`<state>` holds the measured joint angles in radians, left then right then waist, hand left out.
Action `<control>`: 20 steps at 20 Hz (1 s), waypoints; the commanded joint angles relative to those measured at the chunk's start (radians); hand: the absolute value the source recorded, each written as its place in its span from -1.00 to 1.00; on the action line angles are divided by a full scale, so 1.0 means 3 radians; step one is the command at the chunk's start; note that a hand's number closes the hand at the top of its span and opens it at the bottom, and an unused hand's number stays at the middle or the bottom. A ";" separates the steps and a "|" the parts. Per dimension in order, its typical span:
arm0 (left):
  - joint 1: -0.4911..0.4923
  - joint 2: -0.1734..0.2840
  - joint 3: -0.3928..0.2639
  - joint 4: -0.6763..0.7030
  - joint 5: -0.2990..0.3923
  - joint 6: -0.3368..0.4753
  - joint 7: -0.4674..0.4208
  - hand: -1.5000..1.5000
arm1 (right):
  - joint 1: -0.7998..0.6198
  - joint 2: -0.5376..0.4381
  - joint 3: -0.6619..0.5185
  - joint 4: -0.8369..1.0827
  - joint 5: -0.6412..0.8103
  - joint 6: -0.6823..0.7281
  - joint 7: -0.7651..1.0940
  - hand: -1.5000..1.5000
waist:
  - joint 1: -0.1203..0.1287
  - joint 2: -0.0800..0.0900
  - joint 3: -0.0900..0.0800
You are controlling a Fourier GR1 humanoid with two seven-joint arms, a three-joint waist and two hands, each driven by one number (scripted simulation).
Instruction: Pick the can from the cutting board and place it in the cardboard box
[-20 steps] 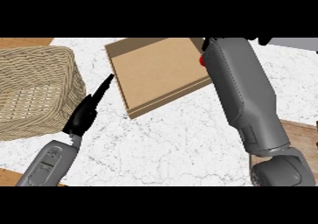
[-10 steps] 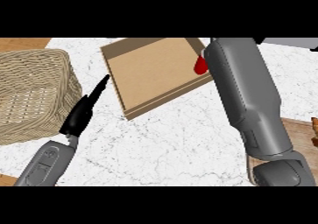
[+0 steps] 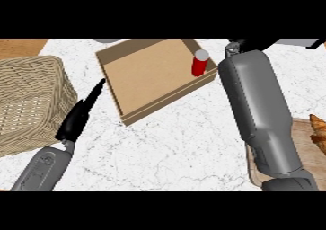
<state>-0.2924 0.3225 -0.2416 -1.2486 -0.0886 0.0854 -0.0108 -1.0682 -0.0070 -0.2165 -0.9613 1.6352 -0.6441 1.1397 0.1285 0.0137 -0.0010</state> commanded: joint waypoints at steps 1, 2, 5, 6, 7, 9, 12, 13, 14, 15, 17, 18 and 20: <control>0.0065 -0.0052 0.0026 0.0035 0.0006 0.0069 -0.0019 0.00 | 0.0241 0.0022 0.0208 -0.0195 0.0170 -0.0742 0.0806 -1.00 | -0.0092 -0.0036 -0.0002; 0.0012 -0.0006 0.0021 0.0024 0.0000 0.0012 -0.0018 0.00 | 0.0312 0.0022 0.0266 -0.0218 0.0195 -0.0827 0.0811 -1.00 | -0.0084 -0.0031 0.0000; 0.0076 0.0049 0.0063 0.0032 0.0026 -0.0011 -0.0020 0.00 | 0.0620 0.0022 0.0345 -0.0433 0.0280 -0.0979 0.0812 -1.00 | -0.0148 -0.0065 0.0004; 0.0086 0.0031 0.0068 0.0041 0.0021 0.0016 -0.0013 0.00 | 0.0742 0.0022 0.0320 -0.0477 0.0319 -0.1087 0.0835 -1.00 | -0.0180 -0.0053 0.0005; 0.0129 -0.0037 0.0045 0.0007 0.0019 0.0062 -0.0063 0.00 | 0.0740 0.0022 0.0395 -0.0527 0.0389 -0.1083 0.0868 -1.00 | -0.0144 -0.0063 0.0001; 0.0097 0.0059 0.0088 0.0013 0.0010 0.0029 -0.0040 0.00 | 0.0931 0.0023 0.0467 -0.0676 0.0450 -0.1112 0.0889 -1.00 | -0.0189 -0.0080 0.0004; 0.0200 0.0030 0.0081 0.0037 0.0019 0.0046 -0.0066 0.00 | 0.1203 0.0023 0.0589 -0.0910 0.0473 -0.1143 0.0936 -1.00 | -0.0222 -0.0098 0.0004; 0.0182 -0.0009 0.0129 0.0084 0.0020 0.0125 -0.0113 0.00 | 0.1316 0.0023 0.0642 -0.0981 0.0455 -0.1199 0.0965 -1.00 | -0.0254 -0.0082 0.0003; 0.0190 -0.0025 0.0088 0.0067 0.0018 0.0090 -0.0092 0.00 | 0.1448 0.0023 0.0739 -0.1024 0.0448 -0.1219 0.0968 -1.00 | -0.0248 -0.0085 0.0006; 0.0263 0.0007 0.0068 0.0005 -0.0001 0.0088 -0.0076 0.00 | 0.1505 0.0023 0.0764 -0.1090 0.0526 -0.1192 0.1034 -1.00 | -0.0230 -0.0095 0.0007; 0.0203 0.0027 0.0134 0.0074 0.0012 0.0101 -0.0121 0.00 | 0.1773 0.0023 0.0876 -0.1186 0.0516 -0.1254 0.1049 -1.00 | -0.0279 -0.0080 0.0006; 0.0299 0.0036 0.0109 0.0023 0.0014 0.0085 -0.0134 0.00 | 0.1877 0.0023 0.0920 -0.1267 0.0527 -0.1234 0.1078 -1.00 | -0.0264 -0.0098 0.0007; 0.0192 0.0026 0.0131 0.0045 0.0006 0.0099 -0.0088 0.00 | 0.2019 0.0023 0.1092 -0.1356 0.0543 -0.1247 0.1154 -1.00 | -0.0287 -0.0082 0.0009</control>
<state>-0.2304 0.3311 -0.2068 -1.2335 -0.0857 0.1116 -0.0421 -0.5417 -0.0018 0.0266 -1.3096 1.7760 -0.9296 1.2334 0.0503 -0.0118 0.0008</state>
